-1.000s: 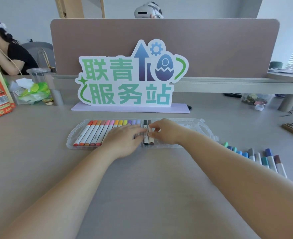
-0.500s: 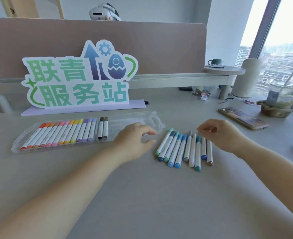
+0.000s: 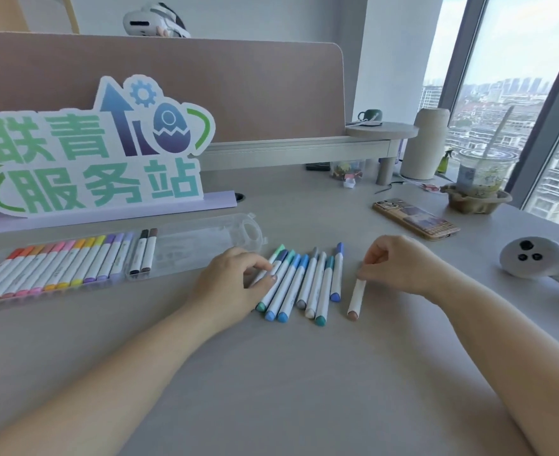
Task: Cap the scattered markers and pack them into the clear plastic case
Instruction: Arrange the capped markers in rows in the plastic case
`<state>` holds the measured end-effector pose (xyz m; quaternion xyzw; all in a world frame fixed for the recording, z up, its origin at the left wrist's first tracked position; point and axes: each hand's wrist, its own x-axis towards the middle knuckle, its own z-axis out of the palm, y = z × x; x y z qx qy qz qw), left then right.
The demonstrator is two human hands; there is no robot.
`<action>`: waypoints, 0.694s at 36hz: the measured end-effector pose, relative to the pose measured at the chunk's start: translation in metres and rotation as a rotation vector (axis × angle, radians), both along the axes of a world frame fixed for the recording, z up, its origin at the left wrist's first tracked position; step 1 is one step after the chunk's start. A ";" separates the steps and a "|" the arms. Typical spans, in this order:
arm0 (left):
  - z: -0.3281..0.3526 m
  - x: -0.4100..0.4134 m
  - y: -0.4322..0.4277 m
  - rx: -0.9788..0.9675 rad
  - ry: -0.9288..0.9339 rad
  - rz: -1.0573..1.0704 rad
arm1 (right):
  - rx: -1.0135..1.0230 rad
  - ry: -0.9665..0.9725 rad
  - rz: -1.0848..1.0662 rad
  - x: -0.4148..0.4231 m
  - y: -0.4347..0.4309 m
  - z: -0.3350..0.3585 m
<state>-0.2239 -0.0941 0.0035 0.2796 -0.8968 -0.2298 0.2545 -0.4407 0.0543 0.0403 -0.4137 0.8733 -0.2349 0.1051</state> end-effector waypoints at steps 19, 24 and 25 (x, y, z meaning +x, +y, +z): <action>0.003 0.001 0.005 0.021 0.029 0.045 | 0.257 0.221 0.031 0.014 0.002 0.007; 0.002 -0.001 0.009 -0.011 0.005 0.041 | 0.261 0.204 0.007 0.016 0.002 0.005; 0.002 -0.001 0.009 -0.016 0.002 0.048 | 0.253 0.200 -0.007 0.016 0.002 0.005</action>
